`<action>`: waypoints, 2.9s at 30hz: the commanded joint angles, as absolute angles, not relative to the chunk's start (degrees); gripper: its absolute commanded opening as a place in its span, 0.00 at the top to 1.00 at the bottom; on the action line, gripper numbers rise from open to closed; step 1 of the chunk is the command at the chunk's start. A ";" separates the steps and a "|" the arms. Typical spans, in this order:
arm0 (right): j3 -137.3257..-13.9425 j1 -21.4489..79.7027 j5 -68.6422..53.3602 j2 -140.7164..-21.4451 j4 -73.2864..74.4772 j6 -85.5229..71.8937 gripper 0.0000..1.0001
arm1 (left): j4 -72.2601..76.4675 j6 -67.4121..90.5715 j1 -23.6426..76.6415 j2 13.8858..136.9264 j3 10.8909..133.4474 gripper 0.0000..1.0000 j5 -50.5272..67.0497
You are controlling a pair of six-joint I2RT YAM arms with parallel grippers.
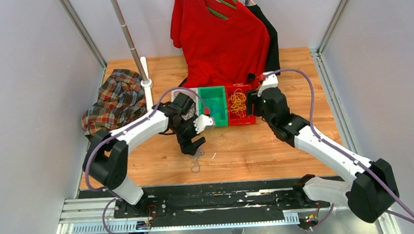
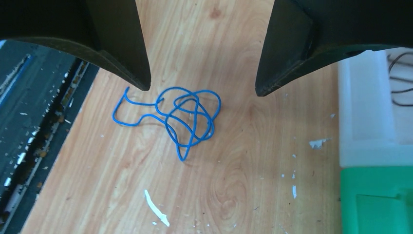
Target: Untangle the cables
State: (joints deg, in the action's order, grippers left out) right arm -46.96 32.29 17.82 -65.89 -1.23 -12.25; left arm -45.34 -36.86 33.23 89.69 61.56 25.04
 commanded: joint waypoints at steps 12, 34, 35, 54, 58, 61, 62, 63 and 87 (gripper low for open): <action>-41.53 33.21 17.00 -59.23 -3.08 -17.55 0.50 | -36.03 -38.89 35.66 97.76 56.81 0.55 26.78; -38.70 33.05 22.40 -55.50 -3.74 -18.75 0.81 | -52.31 -34.15 35.71 99.72 101.25 0.99 20.54; -38.75 33.05 23.08 -55.21 -3.49 -18.65 0.82 | -52.34 -34.11 35.57 101.70 103.01 0.99 19.74; -38.66 32.25 25.08 -54.09 -2.27 -18.52 0.74 | -43.88 -33.90 33.49 116.84 109.04 0.48 7.93; -39.49 32.25 25.14 -54.78 -2.01 -18.15 0.49 | -44.45 -32.59 32.79 111.77 107.41 0.01 9.57; -39.98 32.26 25.14 -55.10 -1.74 -17.48 0.37 | -47.27 -30.77 31.70 107.83 107.90 0.02 11.40; -40.07 32.26 25.14 -55.06 -1.71 -17.16 0.35 | -48.67 -30.19 31.15 106.47 108.39 0.02 11.81; -40.08 32.21 26.19 -55.10 -1.44 -16.89 0.33 | -49.68 -29.33 30.32 104.86 108.62 0.02 12.22; -20.20 6.15 44.23 -59.72 -28.64 -6.60 0.26 | 10.11 -5.33 -9.67 73.12 32.50 0.02 23.09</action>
State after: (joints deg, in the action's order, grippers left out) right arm -22.98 10.79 48.82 -59.31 -20.12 -5.98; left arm -8.58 -9.32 -9.30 72.27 38.22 22.35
